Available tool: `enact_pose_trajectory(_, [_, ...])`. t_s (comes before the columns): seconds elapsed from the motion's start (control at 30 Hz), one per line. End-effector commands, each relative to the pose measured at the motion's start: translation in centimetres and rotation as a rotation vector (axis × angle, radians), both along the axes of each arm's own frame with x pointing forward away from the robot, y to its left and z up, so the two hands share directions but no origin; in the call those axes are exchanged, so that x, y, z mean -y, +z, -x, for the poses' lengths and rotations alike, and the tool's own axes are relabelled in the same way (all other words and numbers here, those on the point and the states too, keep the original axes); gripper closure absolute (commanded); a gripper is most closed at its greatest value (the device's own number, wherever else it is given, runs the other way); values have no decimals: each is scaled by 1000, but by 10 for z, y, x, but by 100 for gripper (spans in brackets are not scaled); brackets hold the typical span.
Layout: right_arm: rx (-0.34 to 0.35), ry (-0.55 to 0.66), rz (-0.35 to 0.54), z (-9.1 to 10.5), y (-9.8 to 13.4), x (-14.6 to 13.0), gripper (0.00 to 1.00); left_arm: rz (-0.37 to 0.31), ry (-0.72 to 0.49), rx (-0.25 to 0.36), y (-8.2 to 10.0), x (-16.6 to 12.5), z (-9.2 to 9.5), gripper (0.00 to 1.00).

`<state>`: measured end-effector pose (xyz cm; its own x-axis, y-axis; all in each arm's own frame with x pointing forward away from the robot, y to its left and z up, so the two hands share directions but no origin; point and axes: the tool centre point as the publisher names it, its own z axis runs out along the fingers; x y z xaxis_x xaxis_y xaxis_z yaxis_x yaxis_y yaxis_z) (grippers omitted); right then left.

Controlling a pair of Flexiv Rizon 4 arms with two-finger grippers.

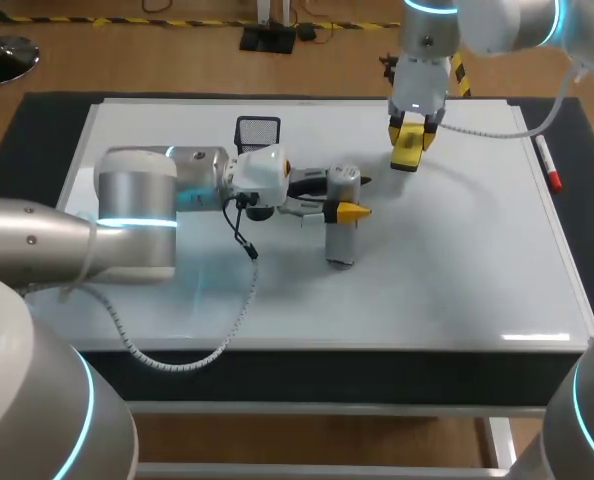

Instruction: Pick up the inspection probe, press it on each red-marked spot on the whiteboard one by one, put down the probe, pick up the eraser, and wipe off all the red marks.

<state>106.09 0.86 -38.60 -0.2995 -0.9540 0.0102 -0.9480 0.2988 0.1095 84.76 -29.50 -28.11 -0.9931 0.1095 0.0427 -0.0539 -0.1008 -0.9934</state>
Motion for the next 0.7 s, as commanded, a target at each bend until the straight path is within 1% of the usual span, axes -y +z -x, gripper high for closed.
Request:
enact_pose_trajectory(0.03, [-2, 2, 3, -1, 1, 1, 100, -16, 2, -2, 0, -1, 4, 100])
enact_pose_trajectory(0.53, [-2, 2, 3, -1, 1, 1, 100, -24, -3, 1, 2, 0, 8, 100])
enact_pose_trajectory(0.7, [-2, 2, 3, -1, 1, 1, 100, -13, 15, 15, 10, -6, 9, 100])
